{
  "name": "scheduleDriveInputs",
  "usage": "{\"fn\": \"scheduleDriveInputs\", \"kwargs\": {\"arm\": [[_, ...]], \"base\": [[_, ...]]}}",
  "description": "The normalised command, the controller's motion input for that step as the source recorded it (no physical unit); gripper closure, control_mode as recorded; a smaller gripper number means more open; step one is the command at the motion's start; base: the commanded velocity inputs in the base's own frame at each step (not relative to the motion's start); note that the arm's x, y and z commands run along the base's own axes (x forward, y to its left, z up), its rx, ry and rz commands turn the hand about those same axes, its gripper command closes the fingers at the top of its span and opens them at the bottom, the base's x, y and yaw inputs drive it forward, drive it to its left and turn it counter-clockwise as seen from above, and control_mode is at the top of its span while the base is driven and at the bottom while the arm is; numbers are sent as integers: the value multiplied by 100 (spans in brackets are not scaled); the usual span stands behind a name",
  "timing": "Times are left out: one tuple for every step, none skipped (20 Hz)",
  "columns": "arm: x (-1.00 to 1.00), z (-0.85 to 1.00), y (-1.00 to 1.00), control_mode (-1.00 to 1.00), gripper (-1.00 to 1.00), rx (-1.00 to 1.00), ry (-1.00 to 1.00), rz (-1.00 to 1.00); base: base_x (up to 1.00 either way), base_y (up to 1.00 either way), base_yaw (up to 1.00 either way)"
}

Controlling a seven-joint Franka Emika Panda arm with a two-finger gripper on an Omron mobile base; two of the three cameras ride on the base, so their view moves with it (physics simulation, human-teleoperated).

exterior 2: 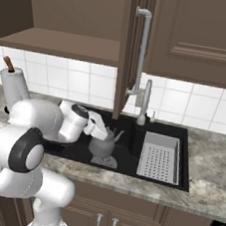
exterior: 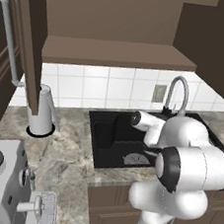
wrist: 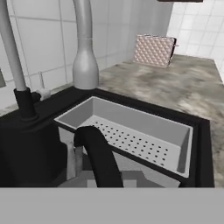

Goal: Open the cabinet, pick the kettle from the cabinet, and place it in the sink.

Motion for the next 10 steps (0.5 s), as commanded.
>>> {"fn": "scheduleDriveInputs", "kwargs": {"arm": [[23,-14,-10,-100,100,7,0,5],[22,-15,-9,-100,100,6,0,3],[24,-13,-9,-100,100,5,0,0],[23,-15,-5,-100,100,5,0,0],[20,-15,-3,-100,100,4,0,0],[20,-15,-1,-100,100,4,0,0],[18,-17,0,-100,100,5,0,0],[16,-16,-2,-100,100,7,0,0],[16,-15,-6,-100,100,8,0,0],[14,-12,-7,-100,100,7,0,0]], "base": [[0,0,0],[0,0,0],[0,0,0],[0,0,0],[0,0,0],[0,0,0],[0,0,0],[0,0,0],[0,0,0],[0,0,0]]}}
